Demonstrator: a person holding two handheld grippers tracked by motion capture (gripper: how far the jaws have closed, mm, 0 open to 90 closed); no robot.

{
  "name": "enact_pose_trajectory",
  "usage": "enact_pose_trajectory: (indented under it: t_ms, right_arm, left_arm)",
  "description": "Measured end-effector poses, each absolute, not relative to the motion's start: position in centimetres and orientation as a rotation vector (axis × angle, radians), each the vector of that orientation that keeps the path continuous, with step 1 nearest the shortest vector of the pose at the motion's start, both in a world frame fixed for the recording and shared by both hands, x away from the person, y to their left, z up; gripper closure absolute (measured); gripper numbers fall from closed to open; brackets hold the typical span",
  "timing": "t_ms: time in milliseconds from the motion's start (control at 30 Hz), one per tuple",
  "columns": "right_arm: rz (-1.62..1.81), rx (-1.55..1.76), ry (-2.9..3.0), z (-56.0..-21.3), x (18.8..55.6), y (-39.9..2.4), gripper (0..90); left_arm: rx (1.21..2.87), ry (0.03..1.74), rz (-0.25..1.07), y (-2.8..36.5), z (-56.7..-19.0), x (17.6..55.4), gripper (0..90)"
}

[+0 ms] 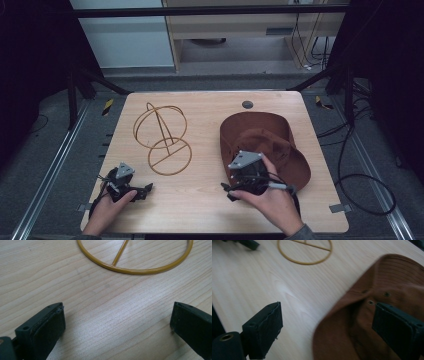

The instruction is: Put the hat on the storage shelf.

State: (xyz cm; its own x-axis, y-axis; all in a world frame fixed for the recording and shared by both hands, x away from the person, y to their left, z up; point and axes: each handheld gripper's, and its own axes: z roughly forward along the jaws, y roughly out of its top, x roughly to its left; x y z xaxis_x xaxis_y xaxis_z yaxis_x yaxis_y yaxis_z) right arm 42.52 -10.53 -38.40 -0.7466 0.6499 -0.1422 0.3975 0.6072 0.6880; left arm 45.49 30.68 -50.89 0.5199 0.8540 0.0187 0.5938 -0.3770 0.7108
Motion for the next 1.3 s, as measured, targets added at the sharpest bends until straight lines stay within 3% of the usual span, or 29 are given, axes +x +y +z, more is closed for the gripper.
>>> enact_pose_trajectory:
  t_ms: [167,667,1033,1300]
  right_arm:
    - [0.865,0.952,2.437,-38.1,44.6,-14.1,11.4]
    - [0.753,1.072,2.464,-37.2,48.0,-19.6,17.3]
    - [0.689,1.146,2.491,-35.4,51.2,-21.1,16.8]
    - [0.662,1.179,2.542,-35.2,54.2,-20.9,10.3]
  left_arm:
    - [2.111,1.166,0.509,30.7,-50.9,45.5,0.0]
    - [2.11,1.168,0.51,30.7,-50.9,45.5,0.0]
    - [2.113,1.166,0.513,30.7,-50.9,45.5,0.0]
    - [2.113,1.166,0.513,30.7,-50.9,45.5,0.0]
